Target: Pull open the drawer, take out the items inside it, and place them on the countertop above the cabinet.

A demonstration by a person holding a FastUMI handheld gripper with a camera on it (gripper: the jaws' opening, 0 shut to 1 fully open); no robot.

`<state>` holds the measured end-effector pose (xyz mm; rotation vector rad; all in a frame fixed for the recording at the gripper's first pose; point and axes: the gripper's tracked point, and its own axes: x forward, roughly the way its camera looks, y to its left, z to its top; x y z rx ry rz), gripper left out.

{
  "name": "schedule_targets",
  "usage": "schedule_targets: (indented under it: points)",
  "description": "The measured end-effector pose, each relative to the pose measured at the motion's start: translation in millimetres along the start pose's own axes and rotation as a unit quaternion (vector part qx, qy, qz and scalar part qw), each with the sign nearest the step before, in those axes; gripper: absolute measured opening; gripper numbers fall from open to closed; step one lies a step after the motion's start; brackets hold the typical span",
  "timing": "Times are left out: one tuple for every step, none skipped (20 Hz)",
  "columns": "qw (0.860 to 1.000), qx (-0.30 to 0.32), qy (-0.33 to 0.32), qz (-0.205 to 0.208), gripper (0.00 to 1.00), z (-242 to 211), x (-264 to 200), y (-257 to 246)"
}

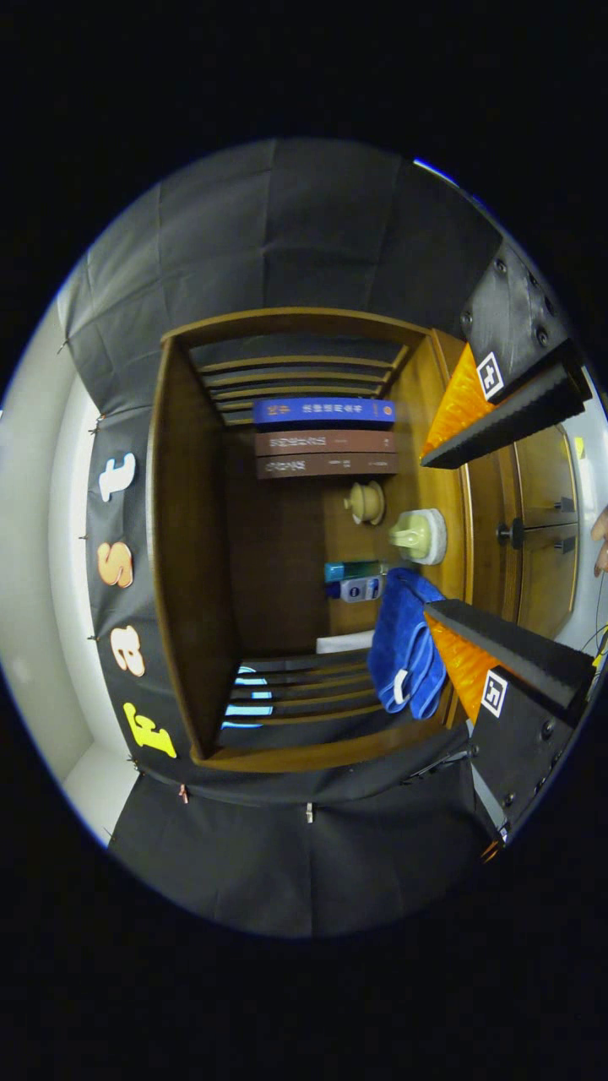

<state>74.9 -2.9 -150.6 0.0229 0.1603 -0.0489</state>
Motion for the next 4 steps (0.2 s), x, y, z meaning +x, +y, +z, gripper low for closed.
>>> schedule_targets:
  points:
    - [1.0,-0.005,-0.008,0.0,1.0,14.2,-8.8,0.4]
    - [1.0,-0.008,-0.013,-0.001,1.0,28.1,-18.0,0.8]
    - [1.0,-0.008,-0.018,0.0,1.0,40.1,-25.0,1.5]
    - [1.0,-0.006,-0.022,0.0,1.0,51.8,-32.2,2.0]
